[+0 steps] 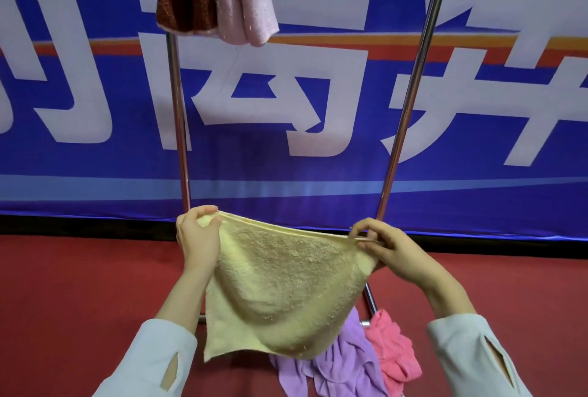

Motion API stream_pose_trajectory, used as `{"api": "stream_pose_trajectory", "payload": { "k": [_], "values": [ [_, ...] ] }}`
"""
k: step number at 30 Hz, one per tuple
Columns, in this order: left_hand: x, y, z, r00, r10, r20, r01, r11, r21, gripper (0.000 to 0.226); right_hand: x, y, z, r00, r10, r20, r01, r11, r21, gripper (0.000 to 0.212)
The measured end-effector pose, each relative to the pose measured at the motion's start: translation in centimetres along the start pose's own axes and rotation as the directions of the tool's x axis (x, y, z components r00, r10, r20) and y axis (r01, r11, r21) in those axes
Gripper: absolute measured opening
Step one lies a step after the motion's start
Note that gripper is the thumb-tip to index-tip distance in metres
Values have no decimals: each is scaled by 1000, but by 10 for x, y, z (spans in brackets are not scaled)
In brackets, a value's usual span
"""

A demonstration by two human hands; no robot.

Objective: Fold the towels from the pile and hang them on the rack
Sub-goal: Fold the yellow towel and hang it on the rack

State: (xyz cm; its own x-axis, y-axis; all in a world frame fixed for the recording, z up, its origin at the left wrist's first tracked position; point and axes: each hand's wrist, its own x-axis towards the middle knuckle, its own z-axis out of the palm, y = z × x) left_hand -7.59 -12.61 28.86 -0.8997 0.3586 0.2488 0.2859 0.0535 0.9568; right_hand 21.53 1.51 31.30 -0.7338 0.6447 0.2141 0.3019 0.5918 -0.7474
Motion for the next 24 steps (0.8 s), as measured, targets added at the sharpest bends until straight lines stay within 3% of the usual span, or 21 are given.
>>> {"api": "stream_pose_trajectory", "payload": {
  "k": [4, 12, 19, 21, 24],
  "values": [
    [-2, 1, 1, 1000, 4, 7, -4, 1000, 8, 17, 0, 1, 0, 999, 34, -27, -36, 996, -78, 48],
    [-3, 2, 1, 999, 35, 11, -35, 999, 6, 17, -6, -2, 2, 986, 116, -118, -103, 989, 106, 21],
    [-1, 0, 0, 1000, 6, 10, -6, 1000, -16, 16, -2, -1, 3, 997, 76, -16, -75, 996, 58, 63],
    [0, -2, 1, 1000, 3, 13, -3, 1000, -13, 15, -3, 2, 4, 996, 89, -28, -88, 996, 22, 57],
    [0, -3, 2, 1000, 4, 14, -4, 1000, -11, 16, -4, -1, 4, 988, 141, -65, -135, 987, 89, 28]
  ]
}}
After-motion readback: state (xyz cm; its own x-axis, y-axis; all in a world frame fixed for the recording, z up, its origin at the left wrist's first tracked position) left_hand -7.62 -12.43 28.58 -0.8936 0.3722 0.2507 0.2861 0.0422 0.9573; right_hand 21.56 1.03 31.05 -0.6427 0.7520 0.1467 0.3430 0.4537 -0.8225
